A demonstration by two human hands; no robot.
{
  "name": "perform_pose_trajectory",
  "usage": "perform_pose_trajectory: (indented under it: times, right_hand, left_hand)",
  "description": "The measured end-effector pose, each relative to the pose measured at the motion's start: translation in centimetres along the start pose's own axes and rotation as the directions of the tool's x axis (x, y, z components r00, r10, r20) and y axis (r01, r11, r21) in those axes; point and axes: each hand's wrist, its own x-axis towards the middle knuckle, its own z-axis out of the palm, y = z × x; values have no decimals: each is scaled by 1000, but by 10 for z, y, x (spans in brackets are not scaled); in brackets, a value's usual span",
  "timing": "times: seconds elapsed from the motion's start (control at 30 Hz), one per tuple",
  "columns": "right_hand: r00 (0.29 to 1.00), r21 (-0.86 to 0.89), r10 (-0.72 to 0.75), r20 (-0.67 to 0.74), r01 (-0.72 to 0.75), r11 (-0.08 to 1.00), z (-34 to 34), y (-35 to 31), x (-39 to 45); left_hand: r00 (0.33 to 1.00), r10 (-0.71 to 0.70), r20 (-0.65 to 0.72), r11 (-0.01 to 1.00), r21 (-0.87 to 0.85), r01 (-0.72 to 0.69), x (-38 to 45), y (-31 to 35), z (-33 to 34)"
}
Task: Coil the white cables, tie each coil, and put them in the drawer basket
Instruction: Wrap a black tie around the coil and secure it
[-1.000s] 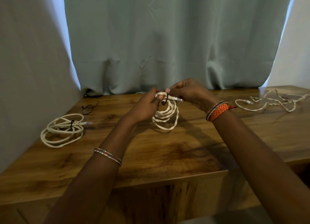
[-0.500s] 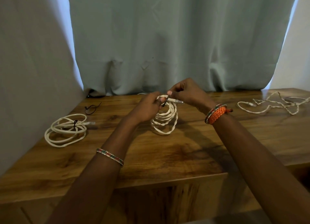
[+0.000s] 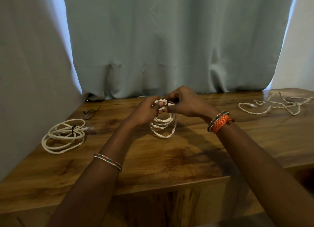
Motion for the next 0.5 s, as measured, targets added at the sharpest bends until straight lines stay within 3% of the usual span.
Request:
perform_pose_trajectory:
  times: [0.17,0.3,0.5]
  right_hand:
    - [1000,-6,-14,1,14,1000,3,0,-11]
    - [1000,-19,-25,2,25,1000,3,-1,-15]
    - [994,7,103,-28,-103,995,4,-2,-13]
  left_hand:
    - [994,-34,99,990,-130,47,-5,4,-1]
    - [990,-67,126,988,-132,83,-5,3,-3]
    - [992,-72,101,981,-174,89,-9,8,-1]
